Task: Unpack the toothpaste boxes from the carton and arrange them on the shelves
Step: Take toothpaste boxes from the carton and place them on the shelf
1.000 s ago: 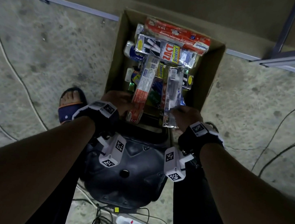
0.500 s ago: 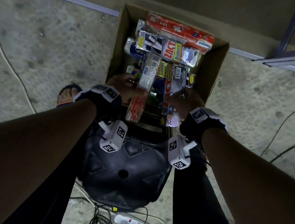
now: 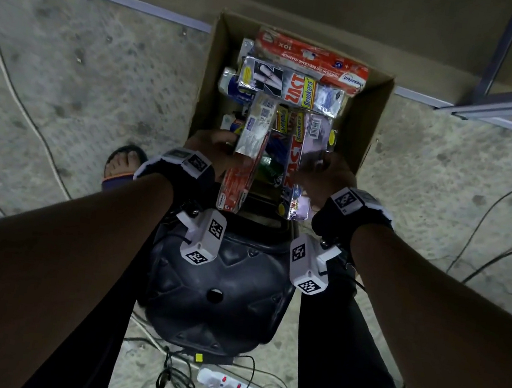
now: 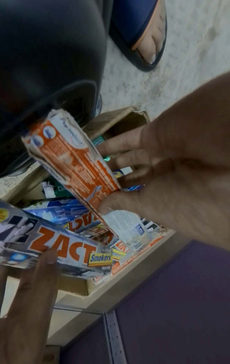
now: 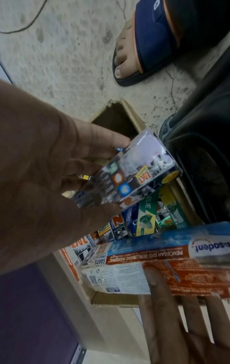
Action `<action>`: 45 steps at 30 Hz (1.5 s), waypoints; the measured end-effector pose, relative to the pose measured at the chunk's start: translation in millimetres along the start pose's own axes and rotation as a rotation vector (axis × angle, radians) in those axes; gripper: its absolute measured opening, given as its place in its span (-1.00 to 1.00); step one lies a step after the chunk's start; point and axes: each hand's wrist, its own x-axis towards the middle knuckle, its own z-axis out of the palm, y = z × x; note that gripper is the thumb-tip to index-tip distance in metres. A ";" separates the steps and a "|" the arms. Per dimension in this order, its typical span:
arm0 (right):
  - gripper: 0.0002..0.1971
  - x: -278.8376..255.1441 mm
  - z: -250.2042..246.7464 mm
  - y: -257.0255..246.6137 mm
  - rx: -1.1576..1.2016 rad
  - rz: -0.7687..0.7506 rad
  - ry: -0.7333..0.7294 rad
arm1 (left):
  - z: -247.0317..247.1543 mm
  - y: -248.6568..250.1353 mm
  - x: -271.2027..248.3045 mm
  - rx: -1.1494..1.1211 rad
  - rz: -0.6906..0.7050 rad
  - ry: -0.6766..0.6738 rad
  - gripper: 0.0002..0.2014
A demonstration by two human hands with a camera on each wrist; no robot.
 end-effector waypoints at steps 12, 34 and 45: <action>-0.28 -74.0 -40.4 -20.0 0.112 -0.035 -0.032 | -20.1 43.3 -82.2 -0.212 0.005 -0.024 -0.70; -0.40 -278.8 -136.0 -72.0 0.422 -0.128 -0.020 | -59.5 127.0 -301.6 -0.304 0.250 -0.001 -0.56; -0.39 -376.0 -189.0 -103.3 0.532 -0.277 -0.041 | -92.6 170.8 -397.5 -0.344 0.386 -0.063 -0.60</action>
